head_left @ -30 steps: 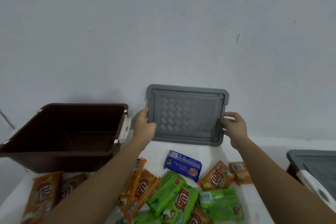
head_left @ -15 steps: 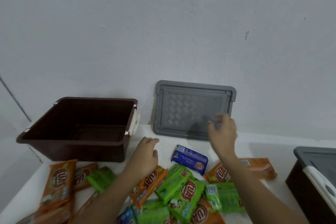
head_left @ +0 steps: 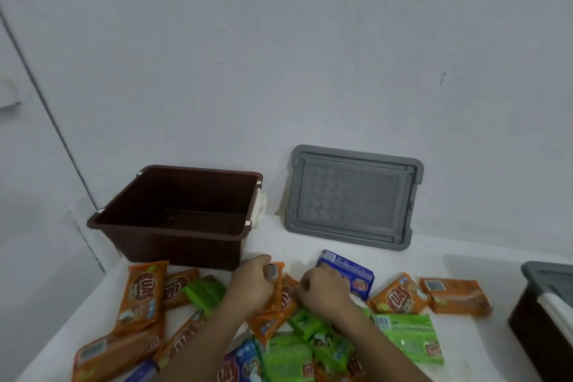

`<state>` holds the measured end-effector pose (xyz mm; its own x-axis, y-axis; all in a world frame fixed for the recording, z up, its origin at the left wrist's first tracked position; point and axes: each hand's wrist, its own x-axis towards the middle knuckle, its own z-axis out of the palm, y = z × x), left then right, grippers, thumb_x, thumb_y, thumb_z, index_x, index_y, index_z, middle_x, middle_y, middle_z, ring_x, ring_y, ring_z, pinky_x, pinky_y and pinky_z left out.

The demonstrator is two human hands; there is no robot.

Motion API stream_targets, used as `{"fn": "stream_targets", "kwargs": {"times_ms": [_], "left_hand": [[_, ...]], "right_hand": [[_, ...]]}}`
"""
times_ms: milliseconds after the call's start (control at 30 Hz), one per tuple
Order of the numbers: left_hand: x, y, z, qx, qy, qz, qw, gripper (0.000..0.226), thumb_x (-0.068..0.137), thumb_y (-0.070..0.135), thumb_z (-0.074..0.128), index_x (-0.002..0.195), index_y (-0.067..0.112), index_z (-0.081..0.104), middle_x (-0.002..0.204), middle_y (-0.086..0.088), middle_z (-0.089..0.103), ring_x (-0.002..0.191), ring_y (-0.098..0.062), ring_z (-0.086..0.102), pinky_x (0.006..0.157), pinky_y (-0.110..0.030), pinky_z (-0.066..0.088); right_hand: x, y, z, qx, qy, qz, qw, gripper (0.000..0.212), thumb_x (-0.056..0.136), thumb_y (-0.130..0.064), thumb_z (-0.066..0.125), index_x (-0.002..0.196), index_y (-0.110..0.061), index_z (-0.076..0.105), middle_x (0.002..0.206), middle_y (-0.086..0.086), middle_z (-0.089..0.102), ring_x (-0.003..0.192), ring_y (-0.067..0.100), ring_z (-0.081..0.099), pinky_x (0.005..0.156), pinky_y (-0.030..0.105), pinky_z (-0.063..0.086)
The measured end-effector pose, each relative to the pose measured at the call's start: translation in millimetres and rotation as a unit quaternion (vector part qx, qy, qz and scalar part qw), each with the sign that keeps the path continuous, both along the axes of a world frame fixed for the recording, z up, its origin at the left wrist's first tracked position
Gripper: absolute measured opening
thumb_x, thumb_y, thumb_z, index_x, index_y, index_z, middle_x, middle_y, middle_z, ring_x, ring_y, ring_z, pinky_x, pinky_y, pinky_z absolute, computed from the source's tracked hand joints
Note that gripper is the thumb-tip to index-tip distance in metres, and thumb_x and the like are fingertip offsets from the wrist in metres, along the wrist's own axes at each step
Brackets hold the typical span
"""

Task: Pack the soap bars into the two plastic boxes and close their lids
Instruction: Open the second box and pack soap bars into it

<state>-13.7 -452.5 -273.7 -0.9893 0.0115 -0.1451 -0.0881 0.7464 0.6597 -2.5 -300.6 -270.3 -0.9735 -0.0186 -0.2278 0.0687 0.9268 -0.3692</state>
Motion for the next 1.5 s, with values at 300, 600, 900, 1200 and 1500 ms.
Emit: {"fn": "stream_targets", "kwargs": {"times_ms": [300,600,900,1200,1500], "left_hand": [[14,-14,30,0.202,-0.070,0.011,0.977,0.051,0.063,0.007,0.083,0.106,0.021,0.059,0.097,-0.002,0.065,0.083,-0.016,0.066,0.068,-0.030,0.056],[24,-43,56,0.162,-0.230,-0.120,0.952,0.033,0.080,0.010,0.072,0.110,0.011,0.056,0.100,-0.010,0.067,0.085,-0.020,0.072,0.067,-0.027,0.060],[32,-124,122,0.307,-0.031,-0.127,0.943,0.040,0.082,0.000,0.069,0.102,0.028,0.048,0.089,-0.016,0.065,0.070,-0.027,0.071,0.056,-0.033,0.057],[-82,-222,137,0.211,0.043,-0.023,0.976,0.008,0.086,0.005,0.067,0.094,0.006,0.063,0.103,-0.010,0.060,0.089,-0.025,0.067,0.058,-0.026,0.060],[-160,-219,83,0.139,-0.050,-0.023,0.989,0.019,0.085,-0.003,0.063,0.079,0.013,0.056,0.100,-0.009,0.058,0.088,-0.024,0.064,0.060,-0.030,0.060]], "right_hand": [[20,17,26,-0.220,-0.046,-0.069,0.972,0.017,0.088,-0.028,0.064,0.081,-0.013,0.064,0.070,-0.002,0.061,0.060,0.009,0.053,0.055,0.022,0.040],[37,18,47,-0.389,-0.050,-0.139,0.909,0.015,0.089,-0.009,0.058,0.097,-0.009,0.045,0.083,0.014,0.073,0.069,0.027,0.073,0.064,0.038,0.061],[16,4,109,-0.469,0.051,-0.166,0.866,0.026,0.094,-0.001,0.044,0.093,-0.011,0.068,0.088,0.015,0.067,0.059,0.024,0.068,0.048,0.032,0.059],[-69,-103,145,-0.467,0.039,-0.115,0.876,0.011,0.089,0.000,0.057,0.084,-0.008,0.062,0.100,0.015,0.062,0.082,0.025,0.068,0.060,0.031,0.061],[-149,-182,83,-0.301,0.005,-0.192,0.934,0.013,0.095,-0.010,0.049,0.099,-0.014,0.061,0.110,0.011,0.054,0.100,0.032,0.060,0.071,0.040,0.061]]}}
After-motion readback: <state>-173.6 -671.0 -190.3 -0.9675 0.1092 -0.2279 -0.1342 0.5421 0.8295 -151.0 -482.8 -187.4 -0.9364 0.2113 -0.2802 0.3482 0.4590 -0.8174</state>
